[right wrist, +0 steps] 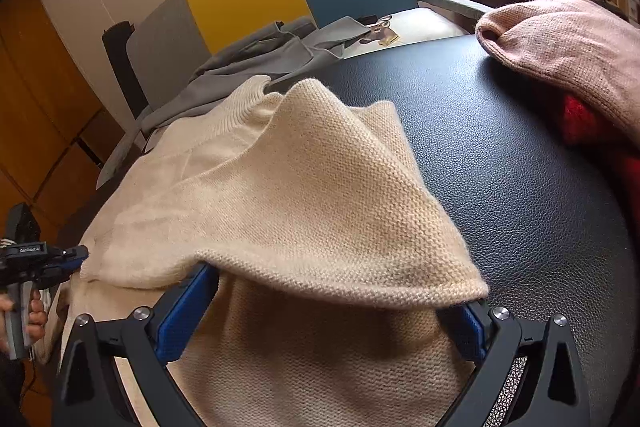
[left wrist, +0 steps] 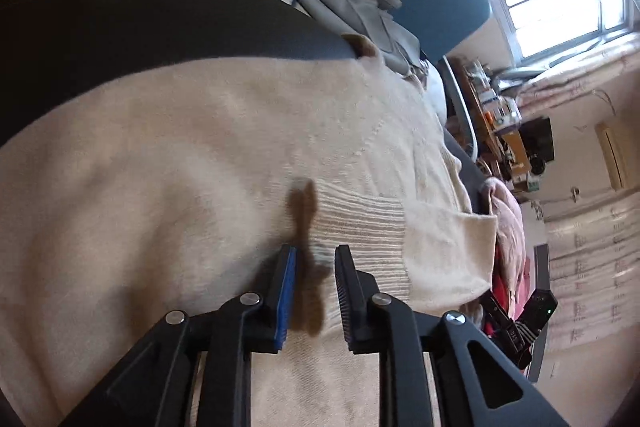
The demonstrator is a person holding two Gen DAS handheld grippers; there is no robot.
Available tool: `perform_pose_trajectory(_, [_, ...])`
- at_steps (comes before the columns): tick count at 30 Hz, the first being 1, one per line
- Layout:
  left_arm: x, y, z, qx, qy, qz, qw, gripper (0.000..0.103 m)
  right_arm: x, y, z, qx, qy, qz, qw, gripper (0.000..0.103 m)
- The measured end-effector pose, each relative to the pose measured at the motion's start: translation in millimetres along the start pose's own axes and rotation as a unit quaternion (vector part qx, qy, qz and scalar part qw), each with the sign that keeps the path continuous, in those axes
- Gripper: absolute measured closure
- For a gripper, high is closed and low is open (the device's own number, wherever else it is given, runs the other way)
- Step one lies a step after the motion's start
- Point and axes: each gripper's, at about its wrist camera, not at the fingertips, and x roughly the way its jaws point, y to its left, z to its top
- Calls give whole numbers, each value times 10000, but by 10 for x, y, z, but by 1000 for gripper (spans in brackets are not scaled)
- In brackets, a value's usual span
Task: Fold clothes
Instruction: 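Fold the sweater side over the body with the left tool while the right tool presses the body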
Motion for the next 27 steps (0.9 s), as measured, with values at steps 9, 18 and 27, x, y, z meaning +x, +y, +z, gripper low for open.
perform_pose_trajectory(9, [-95,-267,29,412,-407,341,9977,99,-73,47,31,-116,-87,-161,9998,0])
perform_pose_trajectory(18, [-399,-259,-6,554,-906,881,9904,99,-60,265,47,-443,-20,240,9987,0])
perform_pose_trajectory(27, [-285,-154,-80,318,-538,1669,9840,87,7,181,-33,-129,179,442,9988,0])
